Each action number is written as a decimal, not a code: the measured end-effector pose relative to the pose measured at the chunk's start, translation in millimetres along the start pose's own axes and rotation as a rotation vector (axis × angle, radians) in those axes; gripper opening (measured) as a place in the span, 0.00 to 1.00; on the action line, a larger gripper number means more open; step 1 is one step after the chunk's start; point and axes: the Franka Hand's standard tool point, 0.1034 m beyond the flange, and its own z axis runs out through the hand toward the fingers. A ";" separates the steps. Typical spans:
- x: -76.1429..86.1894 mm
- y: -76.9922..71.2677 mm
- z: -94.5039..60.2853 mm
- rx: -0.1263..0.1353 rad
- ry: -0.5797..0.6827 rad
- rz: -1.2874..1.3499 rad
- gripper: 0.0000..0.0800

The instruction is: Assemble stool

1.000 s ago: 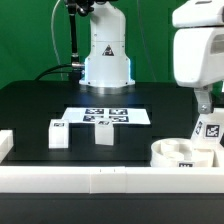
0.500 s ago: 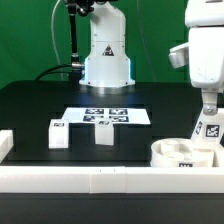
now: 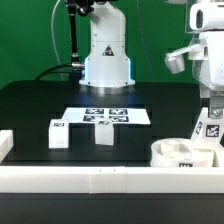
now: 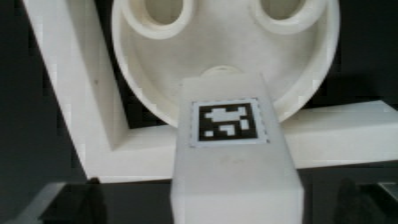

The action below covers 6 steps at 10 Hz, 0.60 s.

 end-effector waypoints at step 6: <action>-5.3 -1.4 5.4 0.009 -0.004 0.011 0.56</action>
Offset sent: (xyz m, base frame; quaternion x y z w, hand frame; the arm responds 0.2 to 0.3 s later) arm 0.0000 0.0003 -0.0014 0.0007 0.0020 0.0011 1.0000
